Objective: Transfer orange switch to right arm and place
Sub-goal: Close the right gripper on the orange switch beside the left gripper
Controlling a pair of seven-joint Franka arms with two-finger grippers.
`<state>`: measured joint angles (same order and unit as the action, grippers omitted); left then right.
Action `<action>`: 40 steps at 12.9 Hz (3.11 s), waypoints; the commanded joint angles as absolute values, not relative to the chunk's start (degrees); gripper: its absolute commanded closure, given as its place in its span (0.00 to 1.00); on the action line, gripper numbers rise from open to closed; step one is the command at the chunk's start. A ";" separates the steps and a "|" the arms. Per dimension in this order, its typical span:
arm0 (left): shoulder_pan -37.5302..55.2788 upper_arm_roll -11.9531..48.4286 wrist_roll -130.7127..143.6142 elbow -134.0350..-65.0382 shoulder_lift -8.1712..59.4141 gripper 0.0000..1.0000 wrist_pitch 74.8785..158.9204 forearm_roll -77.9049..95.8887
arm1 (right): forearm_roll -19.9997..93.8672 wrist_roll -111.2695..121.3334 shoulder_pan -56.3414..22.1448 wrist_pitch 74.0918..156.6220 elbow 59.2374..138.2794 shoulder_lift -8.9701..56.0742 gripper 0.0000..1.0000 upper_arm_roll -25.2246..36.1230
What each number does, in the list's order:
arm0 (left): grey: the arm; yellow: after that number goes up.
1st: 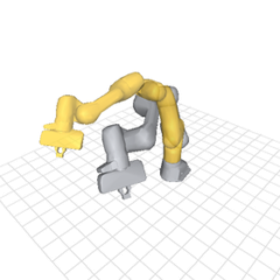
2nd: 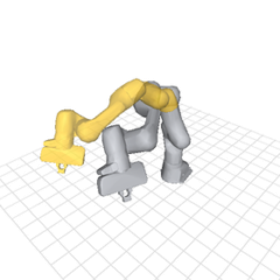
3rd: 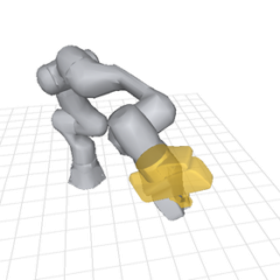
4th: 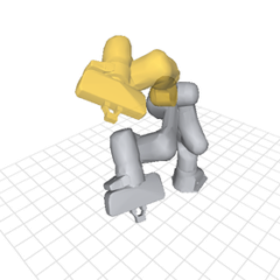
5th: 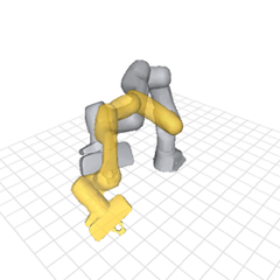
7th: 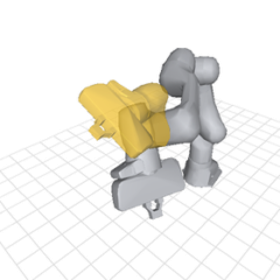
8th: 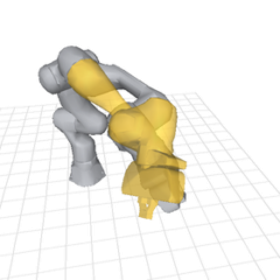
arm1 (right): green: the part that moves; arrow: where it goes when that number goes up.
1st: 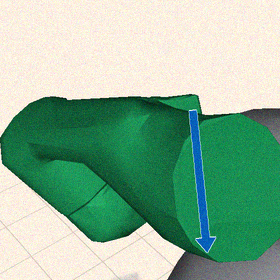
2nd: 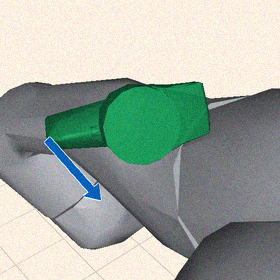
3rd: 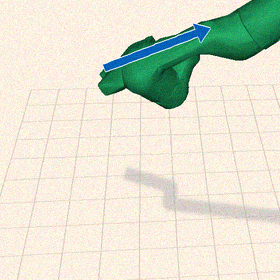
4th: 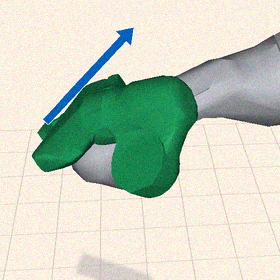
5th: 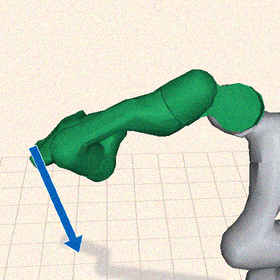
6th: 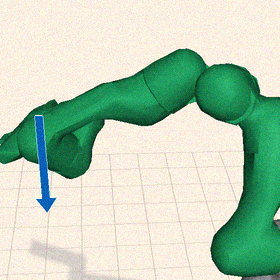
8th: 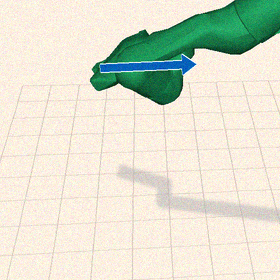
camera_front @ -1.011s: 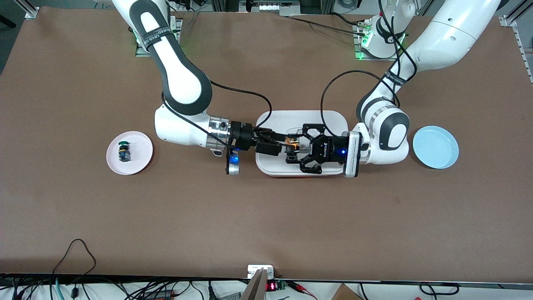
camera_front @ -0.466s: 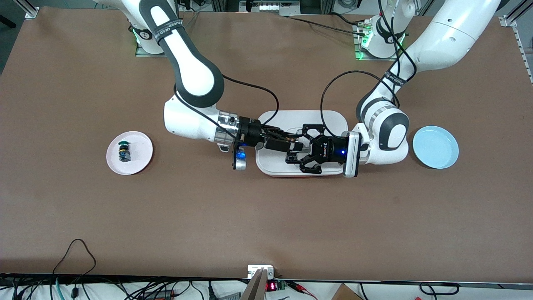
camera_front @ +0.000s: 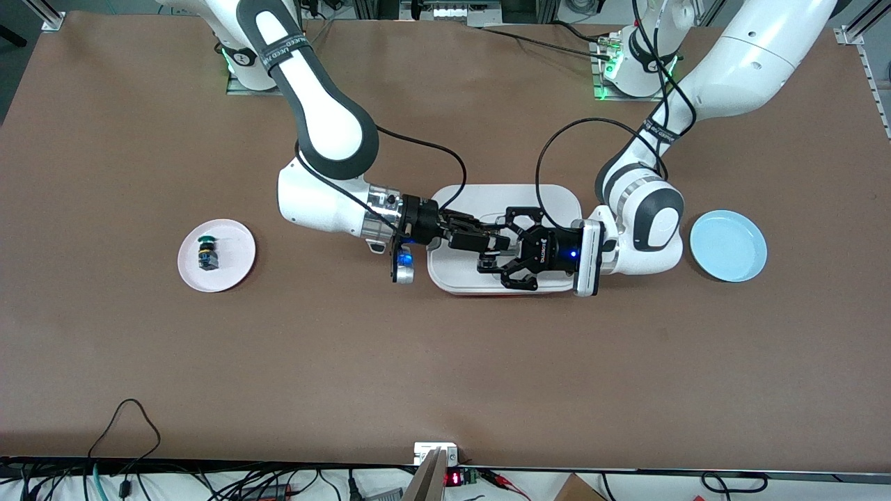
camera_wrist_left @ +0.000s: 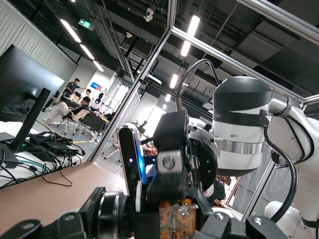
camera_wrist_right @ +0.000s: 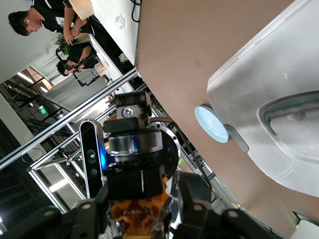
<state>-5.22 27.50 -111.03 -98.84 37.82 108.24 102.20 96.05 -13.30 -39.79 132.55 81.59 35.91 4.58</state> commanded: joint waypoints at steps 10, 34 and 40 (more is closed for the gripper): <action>-4.75 27.60 -113.20 -97.82 38.14 0.44 108.19 104.50 | 97.56 -12.22 -39.29 133.15 78.84 36.83 0.92 5.01; -4.75 27.69 -112.68 -96.77 37.88 0.44 108.28 104.59 | 97.65 -12.39 -38.58 132.71 77.96 36.30 0.94 5.71; -4.66 27.69 -112.76 -96.77 38.06 0.44 108.28 104.50 | 97.56 -12.22 -38.67 132.89 77.96 36.30 0.94 5.71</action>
<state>-4.26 27.99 -111.04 -96.49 37.87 108.57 103.60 96.30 -13.04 -39.66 132.56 78.85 36.44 5.05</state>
